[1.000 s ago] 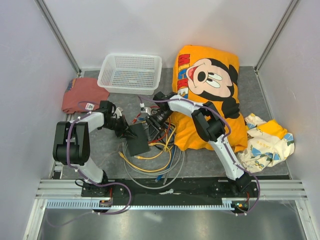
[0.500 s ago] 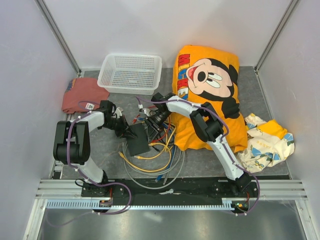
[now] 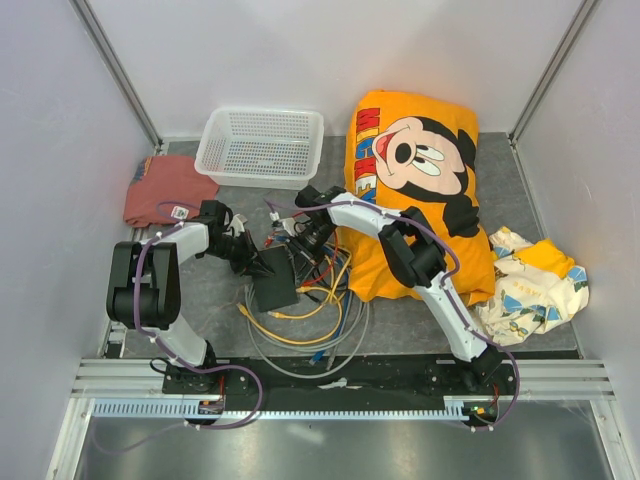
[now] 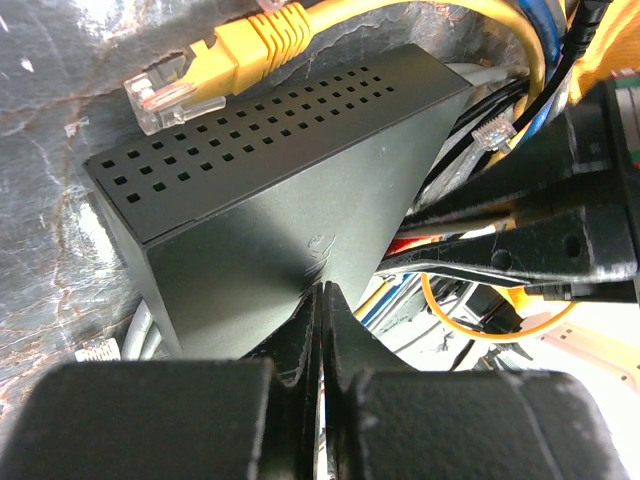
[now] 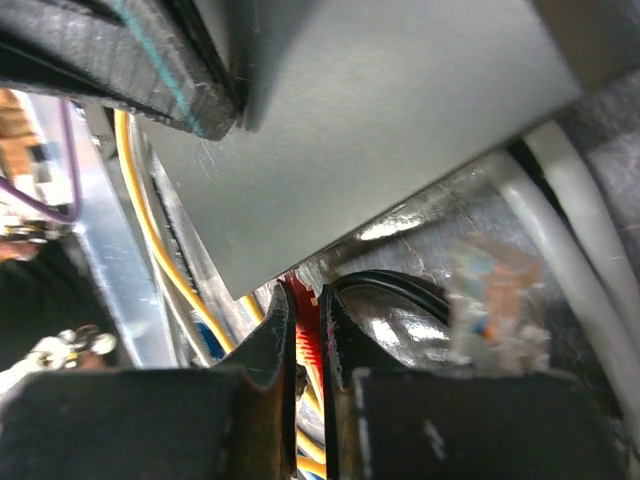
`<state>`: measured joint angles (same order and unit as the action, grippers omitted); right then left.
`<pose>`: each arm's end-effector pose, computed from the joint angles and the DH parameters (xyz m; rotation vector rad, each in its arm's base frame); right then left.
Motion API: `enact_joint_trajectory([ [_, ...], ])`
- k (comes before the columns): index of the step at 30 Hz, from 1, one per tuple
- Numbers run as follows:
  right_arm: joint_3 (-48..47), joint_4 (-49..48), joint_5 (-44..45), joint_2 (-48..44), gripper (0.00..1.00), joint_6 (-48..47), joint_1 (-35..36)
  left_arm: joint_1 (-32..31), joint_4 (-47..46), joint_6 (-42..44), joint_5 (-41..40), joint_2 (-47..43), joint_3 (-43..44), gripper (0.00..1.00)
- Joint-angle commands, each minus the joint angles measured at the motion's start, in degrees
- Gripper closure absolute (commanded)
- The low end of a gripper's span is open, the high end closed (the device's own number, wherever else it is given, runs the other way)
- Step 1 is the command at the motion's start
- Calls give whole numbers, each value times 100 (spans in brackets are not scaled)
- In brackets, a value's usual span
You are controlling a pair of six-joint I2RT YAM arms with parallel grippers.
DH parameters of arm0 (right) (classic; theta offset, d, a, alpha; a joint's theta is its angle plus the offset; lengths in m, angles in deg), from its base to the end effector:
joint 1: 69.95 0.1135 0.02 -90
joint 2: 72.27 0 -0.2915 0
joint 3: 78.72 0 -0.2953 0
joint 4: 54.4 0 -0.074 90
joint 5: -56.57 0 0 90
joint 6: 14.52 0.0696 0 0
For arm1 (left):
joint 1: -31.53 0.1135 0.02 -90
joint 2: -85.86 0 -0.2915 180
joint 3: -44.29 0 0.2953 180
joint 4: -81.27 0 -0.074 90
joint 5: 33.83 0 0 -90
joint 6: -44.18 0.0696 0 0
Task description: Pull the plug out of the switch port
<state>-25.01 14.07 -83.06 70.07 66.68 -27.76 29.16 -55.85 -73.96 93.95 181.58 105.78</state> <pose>0.3689 0.4059 0.0914 1.2222 -2.4235 -1.2391 0.3199 -0.0559 0.1117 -0.5412 2.8722 -1.0510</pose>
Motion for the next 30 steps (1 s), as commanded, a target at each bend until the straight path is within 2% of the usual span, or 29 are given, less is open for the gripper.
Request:
enact_joint_trajectory([
  [1,320,81,2193,198,94,-884,246,0,-268,476,-1378,263,-89,98],
  [4,470,239,2405,40,94,-1307,141,0,-250,564,-1536,324,-89,99],
  [8,268,792,2203,118,91,-2027,-36,0,-215,617,-1581,386,-80,98],
  [11,101,1091,1739,311,91,-2528,-281,0,-163,634,-1589,438,-19,99],
  [13,40,1415,625,521,92,-2933,-605,0,-136,643,-1581,447,-1,98],
  [15,-205,1934,192,802,92,-3066,-808,-9,-136,661,-1581,439,-10,98],
  [16,-433,2275,-210,1230,93,-3249,-931,-9,-145,661,-1581,438,-10,98],
  [17,-714,2688,-223,1400,93,-3295,-967,-9,-154,669,-1572,438,-19,99],
  [18,-978,2675,-206,1488,93,-3130,-1028,-9,-145,670,-1581,421,-19,98],
  [22,-1515,2499,-224,1280,91,-2935,-1161,-18,-197,713,-1519,395,-54,98],
  [24,-1403,1983,-74,955,91,-2682,-1161,-26,-207,731,-1502,377,-54,98],
  [25,-1254,1615,57,518,91,-2184,-1170,-27,-215,740,-1493,368,-45,98],
  [26,-1053,880,163,279,86,-1961,-1170,-35,-224,775,-1484,368,-45,99],
  [28,-472,217,234,-309,75,-1453,-1170,-53,-233,784,-1467,342,-10,99],
  [29,-323,-256,243,-452,64,-1336,-1170,-70,-233,801,-1449,324,-1,98],
  [30,-138,-409,208,-549,58,-1222,-1170,-88,-242,819,-1440,316,34,98],
])
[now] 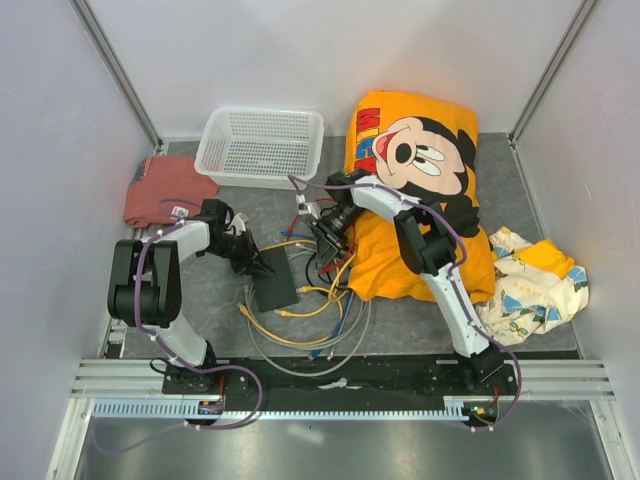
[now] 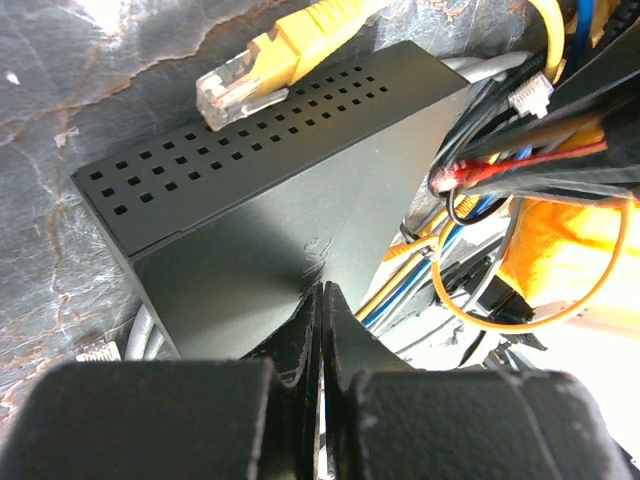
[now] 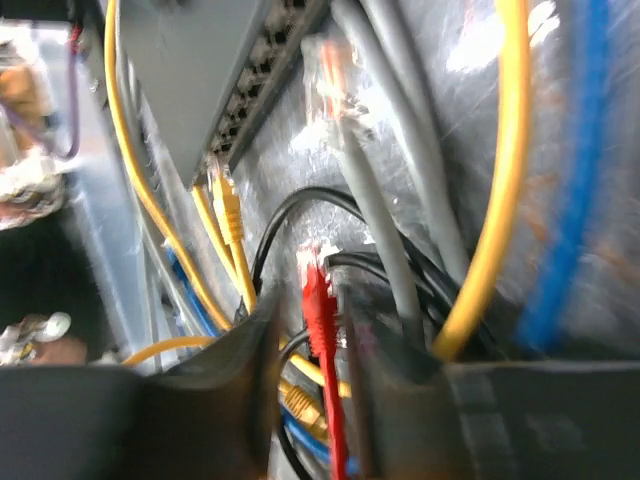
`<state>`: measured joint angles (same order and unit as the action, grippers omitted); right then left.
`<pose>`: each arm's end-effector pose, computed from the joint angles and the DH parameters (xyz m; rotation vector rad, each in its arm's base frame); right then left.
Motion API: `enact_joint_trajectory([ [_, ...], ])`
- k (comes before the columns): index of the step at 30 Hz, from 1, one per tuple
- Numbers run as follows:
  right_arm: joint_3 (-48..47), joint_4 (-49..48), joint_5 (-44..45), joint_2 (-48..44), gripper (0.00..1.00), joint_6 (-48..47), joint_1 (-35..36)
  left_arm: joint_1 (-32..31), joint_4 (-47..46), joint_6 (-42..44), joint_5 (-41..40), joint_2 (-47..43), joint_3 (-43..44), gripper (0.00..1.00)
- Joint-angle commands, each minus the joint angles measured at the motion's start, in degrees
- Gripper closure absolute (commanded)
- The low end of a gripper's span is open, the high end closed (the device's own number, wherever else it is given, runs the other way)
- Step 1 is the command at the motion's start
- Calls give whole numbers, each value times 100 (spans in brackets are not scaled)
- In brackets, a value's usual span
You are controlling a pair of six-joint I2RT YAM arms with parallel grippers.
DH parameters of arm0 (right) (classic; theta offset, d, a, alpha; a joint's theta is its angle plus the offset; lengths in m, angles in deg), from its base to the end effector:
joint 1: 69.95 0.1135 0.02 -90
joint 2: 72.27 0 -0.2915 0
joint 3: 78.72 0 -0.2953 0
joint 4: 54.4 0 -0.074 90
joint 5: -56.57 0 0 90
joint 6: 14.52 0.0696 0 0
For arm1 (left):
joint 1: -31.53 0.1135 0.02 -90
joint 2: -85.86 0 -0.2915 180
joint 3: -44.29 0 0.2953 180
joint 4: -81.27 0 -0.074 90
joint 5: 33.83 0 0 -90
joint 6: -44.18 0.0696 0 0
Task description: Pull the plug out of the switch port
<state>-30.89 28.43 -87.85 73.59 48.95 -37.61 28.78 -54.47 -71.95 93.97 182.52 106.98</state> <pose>0.4219 0.3341 0.0935 1.2421 -2.3600 -1.3611 0.3226 -0.0582 0.1117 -0.4926 2.8914 -1.0472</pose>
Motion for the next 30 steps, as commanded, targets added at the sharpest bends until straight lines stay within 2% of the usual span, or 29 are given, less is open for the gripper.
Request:
enact_joint_trajectory([
  [1,495,-1951,643,-997,54,674,-184,-68,-379,627,-1434,204,-77,98],
  [2,522,-2039,555,-1016,47,858,-175,-77,-379,661,-1425,152,-69,98],
  [4,530,-2031,239,-1016,41,999,-158,-121,-379,732,-1390,73,-34,98],
  [7,776,-2022,27,-1139,39,948,-44,-139,-371,863,-1337,-24,19,98],
  [12,1181,-1926,-113,-1218,39,632,281,-139,-327,1057,-1100,-358,54,98],
  [19,1216,-1591,-211,-1060,42,305,835,-139,-283,1049,-196,-912,-244,98],
  [24,1225,-1785,18,-955,43,525,1003,-147,-283,987,-238,-1106,-657,99],
  [30,1216,-1820,-78,-1146,48,473,1011,-148,-274,987,-265,-1097,-596,99],
])
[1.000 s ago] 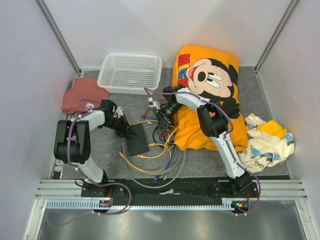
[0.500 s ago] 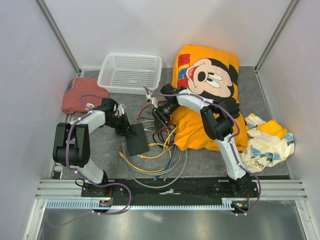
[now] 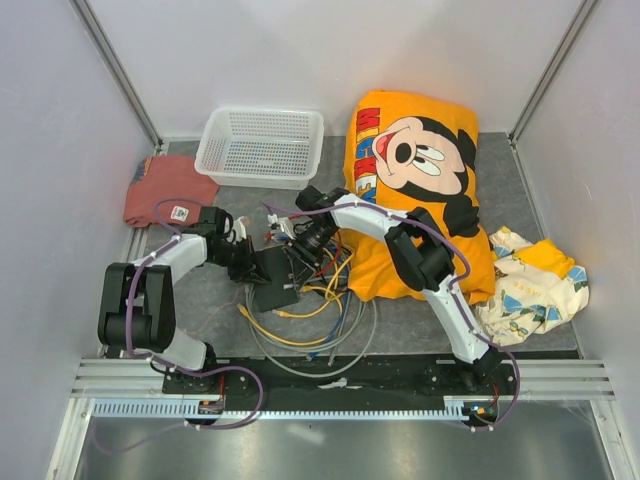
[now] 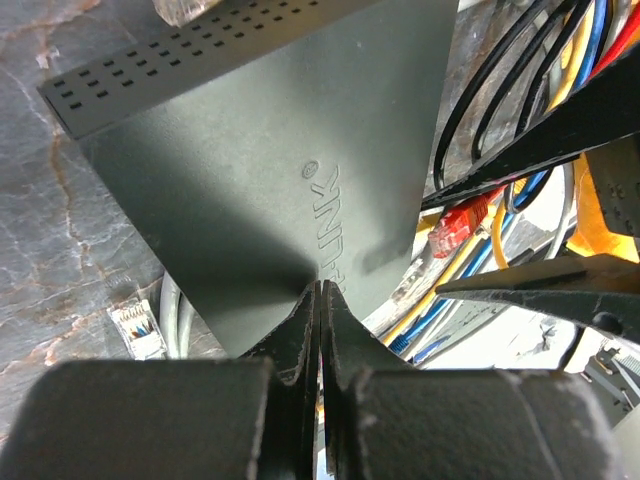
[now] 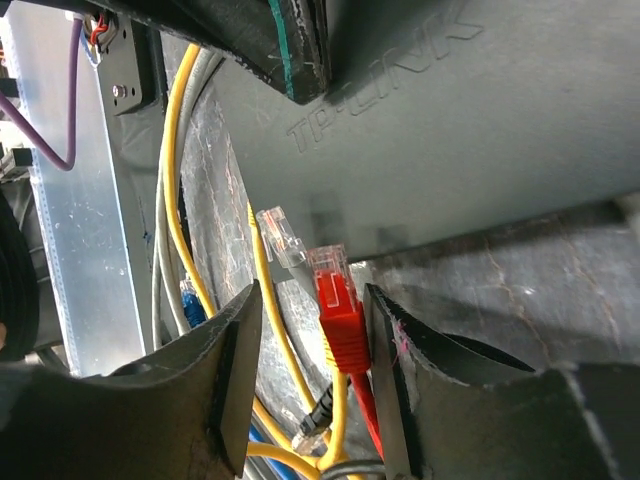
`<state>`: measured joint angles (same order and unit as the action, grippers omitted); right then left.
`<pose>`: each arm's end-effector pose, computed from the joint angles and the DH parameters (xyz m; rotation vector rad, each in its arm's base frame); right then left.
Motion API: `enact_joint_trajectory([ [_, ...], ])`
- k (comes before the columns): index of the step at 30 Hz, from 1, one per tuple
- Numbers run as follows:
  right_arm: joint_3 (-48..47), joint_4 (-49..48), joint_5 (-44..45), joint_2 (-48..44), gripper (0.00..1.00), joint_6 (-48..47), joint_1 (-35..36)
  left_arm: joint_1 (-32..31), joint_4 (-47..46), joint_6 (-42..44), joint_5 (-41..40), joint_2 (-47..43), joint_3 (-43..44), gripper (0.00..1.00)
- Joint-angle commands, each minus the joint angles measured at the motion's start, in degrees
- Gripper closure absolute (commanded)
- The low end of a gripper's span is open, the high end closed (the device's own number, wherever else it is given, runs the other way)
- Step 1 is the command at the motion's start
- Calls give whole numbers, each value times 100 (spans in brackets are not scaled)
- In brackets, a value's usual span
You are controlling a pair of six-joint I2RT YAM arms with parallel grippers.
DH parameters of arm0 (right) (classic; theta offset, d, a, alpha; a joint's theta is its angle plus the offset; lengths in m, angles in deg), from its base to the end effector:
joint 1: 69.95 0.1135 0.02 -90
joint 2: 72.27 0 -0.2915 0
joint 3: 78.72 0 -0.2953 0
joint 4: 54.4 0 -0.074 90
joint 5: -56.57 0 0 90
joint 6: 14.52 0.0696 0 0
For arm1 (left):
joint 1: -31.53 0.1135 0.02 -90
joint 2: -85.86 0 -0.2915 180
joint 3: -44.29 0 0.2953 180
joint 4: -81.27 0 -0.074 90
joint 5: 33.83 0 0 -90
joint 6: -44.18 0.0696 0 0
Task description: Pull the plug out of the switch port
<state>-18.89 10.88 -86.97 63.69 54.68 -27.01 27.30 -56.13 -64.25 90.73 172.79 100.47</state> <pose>0.3510 0.4031 0.1218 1.5523 -2.2905 -1.4103 0.2921 -0.0612 0.1278 -0.2219 2.8238 -0.9444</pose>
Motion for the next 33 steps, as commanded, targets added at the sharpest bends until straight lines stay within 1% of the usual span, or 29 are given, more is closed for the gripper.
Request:
enact_joint_trajectory([
  [1,34,-48,-174,-219,49,-144,-40,1,-99,209,24,-133,55,98],
  [3,147,-56,-192,-481,49,-292,-40,1,-134,200,-20,-151,29,98],
  [6,534,-293,-149,-964,45,-337,4,1,-152,200,-55,-177,-6,99],
  [8,884,-591,80,-1220,42,-329,65,1,-169,200,-55,-186,-24,99],
  [9,1043,-749,150,-1500,41,-294,144,1,-161,200,-55,-186,-32,98],
  [10,1210,-1116,229,-1633,40,-189,179,1,-169,200,-64,-186,-41,98],
  [11,1464,-1233,326,-1739,40,-197,223,1,-169,191,-64,-177,-50,98],
  [13,1659,-1409,405,-1932,40,-258,381,1,-178,191,-64,-168,-50,98],
  [15,1843,-1611,651,-2160,39,-293,565,1,-169,191,-47,-168,-41,99],
  [17,2193,-2050,940,-2345,37,-328,671,10,-169,191,-55,-168,-32,99],
  [18,2292,-2173,1368,-2459,36,-372,820,10,-187,191,-55,-168,-41,98],
  [21,2766,-2761,2020,-2732,34,-311,1058,1,-178,183,-64,-186,-50,98],
  [22,2959,-2998,2005,-2794,34,-320,1094,1,-169,191,-64,-194,-50,99],
  [23,2995,-3035,1970,-2838,36,-337,1129,1,-169,191,-64,-221,-59,98],
  [25,2830,-2817,1839,-2725,43,-381,1226,10,-178,191,-73,-238,-68,98],
  [27,2671,-2580,1847,-2592,44,-599,1243,10,-169,183,-82,-239,-85,98],
  [28,2810,-2718,2125,-2671,41,-653,1252,10,-187,183,-73,-239,-85,99],
  [29,2950,-2946,2259,-2985,38,-671,1270,10,-187,183,-73,-239,-85,99],
  [30,3091,-3487,2417,-3162,36,-602,1278,10,-169,183,-82,-230,-77,99],
  [31,3171,-3632,2636,-3294,32,-584,1270,10,-169,183,-82,-221,-85,99],
  [32,3102,-3642,2751,-3391,26,-592,1278,10,-178,183,-82,-221,-85,99],
  [33,3023,-3660,2839,-3418,15,-540,1278,10,-204,174,-82,-212,-85,99],
])
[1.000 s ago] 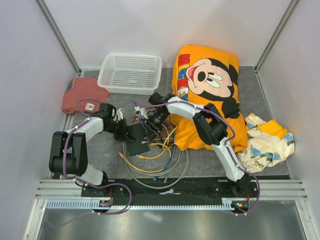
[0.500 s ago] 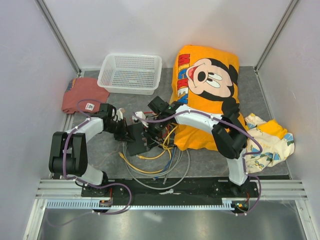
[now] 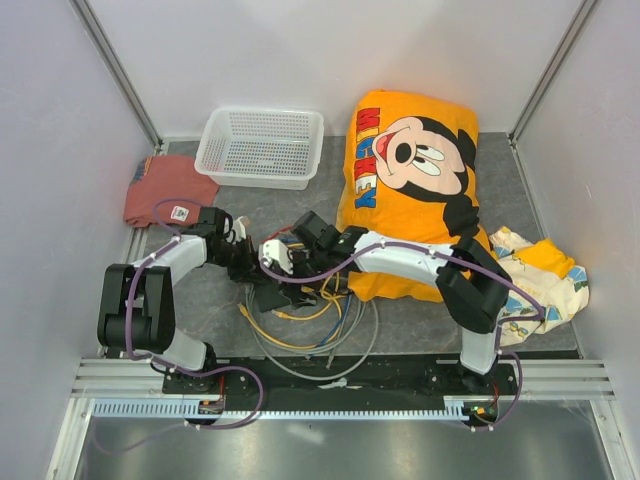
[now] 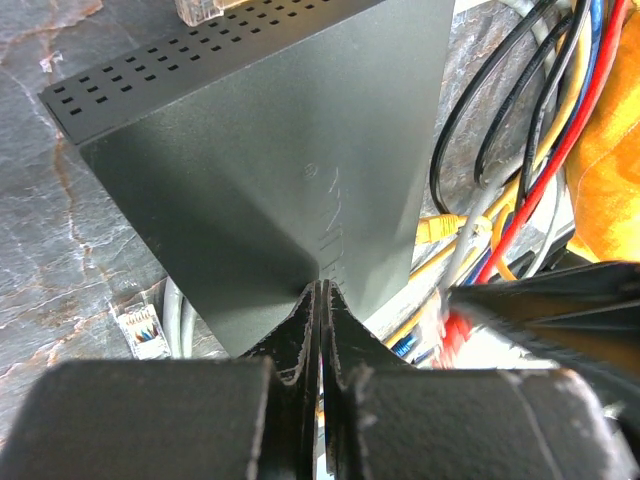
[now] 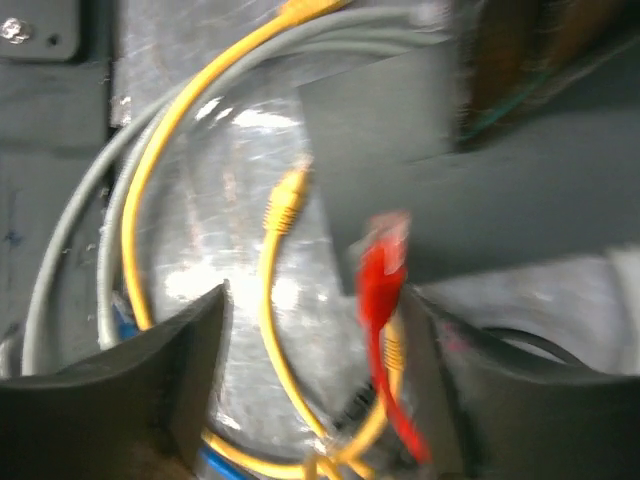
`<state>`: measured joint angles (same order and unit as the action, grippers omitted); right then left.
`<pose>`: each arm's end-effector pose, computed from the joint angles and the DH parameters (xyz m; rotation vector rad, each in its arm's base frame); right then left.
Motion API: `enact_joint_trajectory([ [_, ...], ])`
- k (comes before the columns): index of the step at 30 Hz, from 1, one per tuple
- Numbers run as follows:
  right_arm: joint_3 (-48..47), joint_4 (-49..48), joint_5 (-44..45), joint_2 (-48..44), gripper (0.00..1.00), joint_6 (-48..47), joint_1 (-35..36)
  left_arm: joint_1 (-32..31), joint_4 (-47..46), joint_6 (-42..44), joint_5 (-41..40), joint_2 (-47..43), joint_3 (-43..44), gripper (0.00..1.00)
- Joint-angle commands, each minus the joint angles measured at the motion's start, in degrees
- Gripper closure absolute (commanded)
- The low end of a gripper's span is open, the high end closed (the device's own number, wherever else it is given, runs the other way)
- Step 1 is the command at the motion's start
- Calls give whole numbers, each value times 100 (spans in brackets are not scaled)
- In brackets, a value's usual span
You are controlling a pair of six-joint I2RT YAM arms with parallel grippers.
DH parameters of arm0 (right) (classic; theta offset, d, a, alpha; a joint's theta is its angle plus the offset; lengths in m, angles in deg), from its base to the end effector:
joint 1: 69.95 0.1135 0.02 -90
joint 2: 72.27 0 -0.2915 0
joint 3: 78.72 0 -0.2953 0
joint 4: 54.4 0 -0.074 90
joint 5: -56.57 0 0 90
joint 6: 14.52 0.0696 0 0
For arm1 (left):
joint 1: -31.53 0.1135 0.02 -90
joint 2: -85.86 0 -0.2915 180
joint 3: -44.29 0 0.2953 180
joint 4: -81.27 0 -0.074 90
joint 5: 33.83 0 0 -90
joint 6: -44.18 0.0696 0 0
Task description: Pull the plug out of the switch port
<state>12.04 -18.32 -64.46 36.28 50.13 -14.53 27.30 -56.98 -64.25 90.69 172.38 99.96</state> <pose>0.2357 0.4051 0.1822 -1.8253 1.8045 0.8922 0.2914 -0.0611 0.1277 -0.2153 2.8117 -0.9428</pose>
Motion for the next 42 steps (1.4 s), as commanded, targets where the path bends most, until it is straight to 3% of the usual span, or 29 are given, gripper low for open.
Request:
enact_joint_trajectory([
  [1,-114,-844,746,-704,8,28,39,1,-102,174,-77,-153,-44,99],
  [2,-80,-1028,1495,-765,7,160,74,10,-119,174,-77,-153,-35,99],
  [4,-106,-1161,1826,-748,7,214,74,10,-128,165,-68,-136,-18,98],
  [8,-36,-1004,1207,-835,15,232,30,10,-137,156,-60,-127,-26,98],
  [9,-36,-725,369,-827,24,188,30,1,-146,156,-51,-144,-44,99],
  [11,-289,-250,-174,-504,39,152,48,10,-180,156,-51,-144,-70,99],
  [12,-438,144,-350,-345,55,205,31,1,-198,147,-51,-153,-79,98],
  [15,-1071,1039,-719,331,72,-66,-145,10,-216,139,-42,-162,-96,98],
  [18,-1722,1964,-1054,991,76,-409,-198,10,-216,147,-42,-153,-123,99],
  [20,-1785,2090,-950,1211,76,-445,-198,10,-216,147,-33,-136,-105,99],
  [28,-1538,1502,-106,1370,74,28,-251,10,-260,156,-77,-188,-123,98],
  [42,-2188,1001,712,1933,71,908,-1033,1,-260,147,-68,-109,-88,98],
])
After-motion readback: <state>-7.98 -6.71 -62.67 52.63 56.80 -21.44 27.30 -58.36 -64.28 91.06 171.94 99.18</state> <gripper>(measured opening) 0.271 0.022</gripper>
